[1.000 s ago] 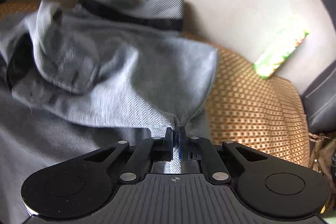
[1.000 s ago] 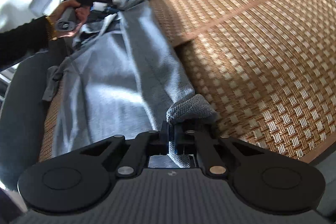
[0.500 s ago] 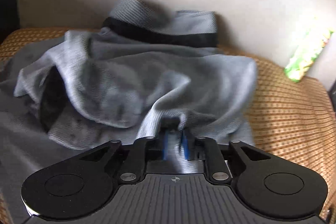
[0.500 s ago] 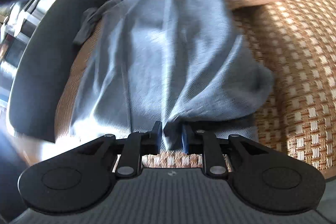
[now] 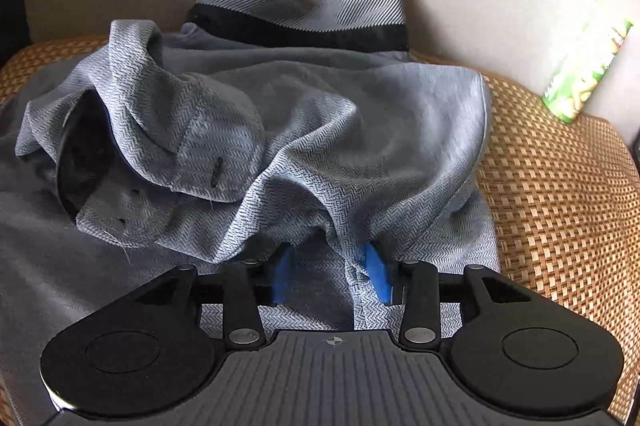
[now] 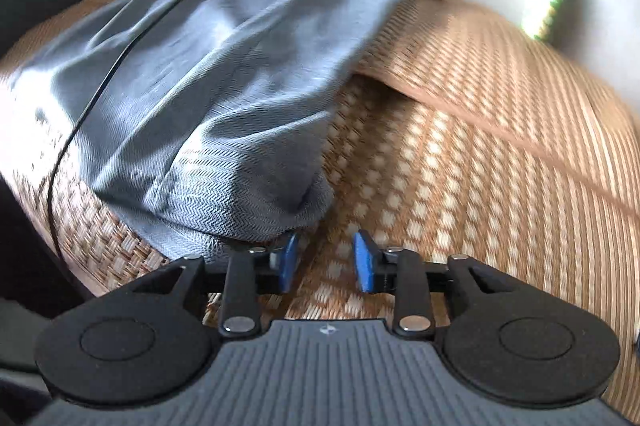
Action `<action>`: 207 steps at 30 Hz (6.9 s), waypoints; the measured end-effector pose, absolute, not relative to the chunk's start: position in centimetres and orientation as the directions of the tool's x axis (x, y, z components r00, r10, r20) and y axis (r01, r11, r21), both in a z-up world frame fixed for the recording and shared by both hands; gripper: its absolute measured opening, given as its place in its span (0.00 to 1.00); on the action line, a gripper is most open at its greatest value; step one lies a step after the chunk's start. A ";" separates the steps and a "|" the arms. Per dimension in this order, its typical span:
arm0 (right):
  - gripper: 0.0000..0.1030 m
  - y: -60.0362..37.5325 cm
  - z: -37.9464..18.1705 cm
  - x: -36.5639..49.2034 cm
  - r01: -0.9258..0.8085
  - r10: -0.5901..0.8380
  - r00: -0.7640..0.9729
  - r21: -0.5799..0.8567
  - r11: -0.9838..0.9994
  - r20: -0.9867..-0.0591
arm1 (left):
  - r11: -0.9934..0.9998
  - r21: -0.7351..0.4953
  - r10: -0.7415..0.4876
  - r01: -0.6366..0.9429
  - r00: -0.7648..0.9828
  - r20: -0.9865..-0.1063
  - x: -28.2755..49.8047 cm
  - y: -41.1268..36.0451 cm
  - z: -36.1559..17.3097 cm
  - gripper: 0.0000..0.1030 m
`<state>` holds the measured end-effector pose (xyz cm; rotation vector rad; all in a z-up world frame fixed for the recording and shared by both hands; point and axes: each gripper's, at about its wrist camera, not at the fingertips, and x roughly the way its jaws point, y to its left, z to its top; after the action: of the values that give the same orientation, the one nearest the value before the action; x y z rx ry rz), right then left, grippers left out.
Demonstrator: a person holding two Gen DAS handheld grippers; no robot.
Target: Fold clothes
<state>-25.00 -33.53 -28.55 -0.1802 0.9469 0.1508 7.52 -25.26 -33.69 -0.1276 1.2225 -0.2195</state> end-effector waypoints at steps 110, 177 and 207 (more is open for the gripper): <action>0.04 -34.3 -4.7 2.4 -0.056 0.310 0.747 0.409 0.911 -0.588 | 0.831 -0.552 -0.535 0.070 0.374 -0.757 1.8 -9.4 -29.6 0.41; 0.06 -29.7 -22.6 -11.1 -0.068 0.263 0.479 0.263 0.962 -0.837 | 0.892 -0.356 -0.417 0.279 0.201 -0.887 -17.1 -15.8 -29.6 0.55; 0.64 -46.3 -15.9 3.2 0.134 0.321 0.661 0.528 0.839 -0.679 | 0.924 -0.344 -0.383 0.170 0.451 -0.806 4.2 -20.0 -29.6 0.62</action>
<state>3.20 -46.28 -15.86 0.5839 0.8551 0.1128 4.22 -20.00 -29.64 -0.2255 1.0502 -0.3454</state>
